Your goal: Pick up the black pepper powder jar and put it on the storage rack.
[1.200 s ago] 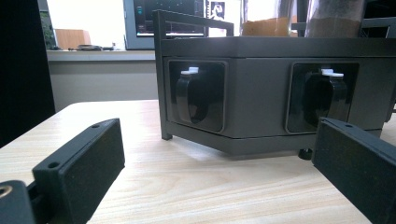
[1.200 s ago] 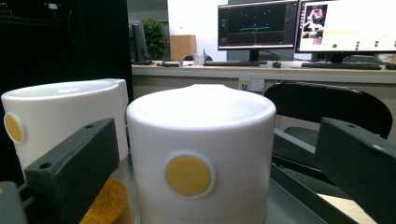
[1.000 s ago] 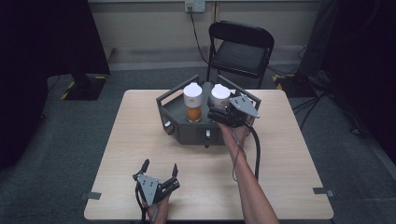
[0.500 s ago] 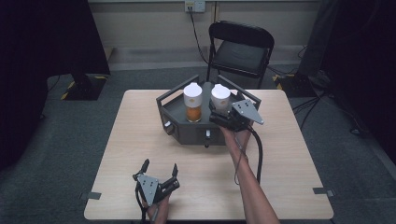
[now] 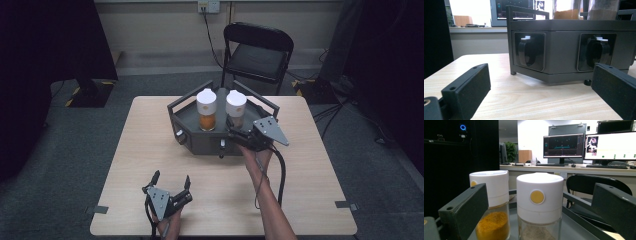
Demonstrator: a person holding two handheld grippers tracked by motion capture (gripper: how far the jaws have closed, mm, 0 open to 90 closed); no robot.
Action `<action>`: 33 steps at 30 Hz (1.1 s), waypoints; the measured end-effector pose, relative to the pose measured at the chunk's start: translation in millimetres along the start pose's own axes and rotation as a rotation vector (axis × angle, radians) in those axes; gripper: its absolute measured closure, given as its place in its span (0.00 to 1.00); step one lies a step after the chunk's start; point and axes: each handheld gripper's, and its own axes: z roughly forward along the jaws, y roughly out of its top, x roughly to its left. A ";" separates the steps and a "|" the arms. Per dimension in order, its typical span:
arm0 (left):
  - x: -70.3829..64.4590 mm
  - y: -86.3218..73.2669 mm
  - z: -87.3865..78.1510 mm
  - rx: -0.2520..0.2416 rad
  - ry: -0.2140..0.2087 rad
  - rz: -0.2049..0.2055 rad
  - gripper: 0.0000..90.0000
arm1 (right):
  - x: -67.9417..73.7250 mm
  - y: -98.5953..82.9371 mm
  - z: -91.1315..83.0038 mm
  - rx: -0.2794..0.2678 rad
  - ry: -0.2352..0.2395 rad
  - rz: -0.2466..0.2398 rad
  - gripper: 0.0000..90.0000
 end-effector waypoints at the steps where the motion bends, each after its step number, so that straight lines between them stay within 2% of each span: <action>1: 0.0 0.0 0.0 0.000 0.000 0.000 0.02 | -0.2 -1.5 -2.5 -0.009 0.004 0.001 0.00; 11: -0.1 0.1 0.0 0.000 0.000 0.000 0.02 | -2.3 -5.3 -22.3 -0.002 0.010 -0.018 0.00; 33: -0.2 -0.1 0.0 0.000 0.001 0.000 0.02 | -5.6 -11.4 -55.8 -0.014 -0.012 0.002 0.00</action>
